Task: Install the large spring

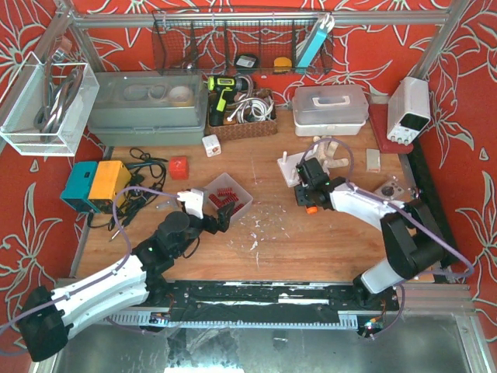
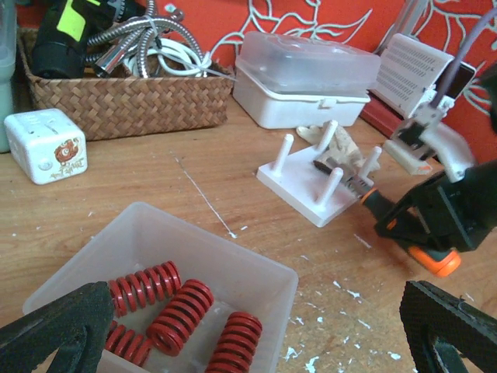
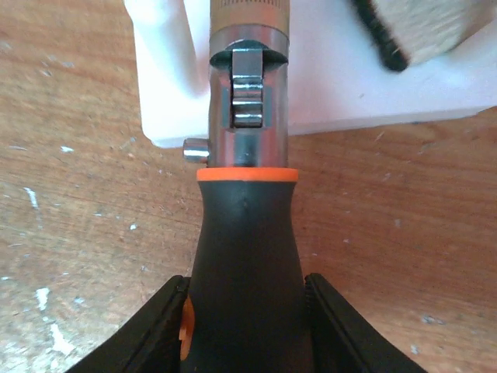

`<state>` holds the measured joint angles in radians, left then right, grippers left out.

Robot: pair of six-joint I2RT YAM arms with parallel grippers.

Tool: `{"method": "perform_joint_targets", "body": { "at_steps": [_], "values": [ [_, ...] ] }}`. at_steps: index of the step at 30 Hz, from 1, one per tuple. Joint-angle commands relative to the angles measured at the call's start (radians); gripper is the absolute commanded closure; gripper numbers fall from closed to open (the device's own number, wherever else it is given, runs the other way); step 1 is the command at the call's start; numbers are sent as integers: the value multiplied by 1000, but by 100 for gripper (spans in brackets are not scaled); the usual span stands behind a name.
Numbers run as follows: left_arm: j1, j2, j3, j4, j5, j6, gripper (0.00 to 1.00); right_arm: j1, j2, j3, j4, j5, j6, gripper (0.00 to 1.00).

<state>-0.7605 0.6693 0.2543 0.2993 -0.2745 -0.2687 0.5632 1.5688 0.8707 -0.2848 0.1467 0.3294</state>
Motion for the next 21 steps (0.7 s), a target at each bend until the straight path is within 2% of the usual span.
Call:
{"method": "perform_joint_targets", "body": {
  "at_steps": [1,7,10,13,21],
  "values": [
    [-8,-18,-2,2,-43,-1,0,6,-135,-21,5,73,8,100],
    [-8,-24,-9,4,-52,-1,0,-17,-347,-70,-50,241,63,100],
    [-9,-24,-7,1,-55,-2,0,-120,-389,-100,-46,225,90,100],
    [-8,-35,-5,-12,-61,-5,0,-226,-330,-86,-61,161,96,100],
    [-9,-88,-24,-11,-72,-7,0,-269,-109,43,-196,242,-2,97]
  ]
}}
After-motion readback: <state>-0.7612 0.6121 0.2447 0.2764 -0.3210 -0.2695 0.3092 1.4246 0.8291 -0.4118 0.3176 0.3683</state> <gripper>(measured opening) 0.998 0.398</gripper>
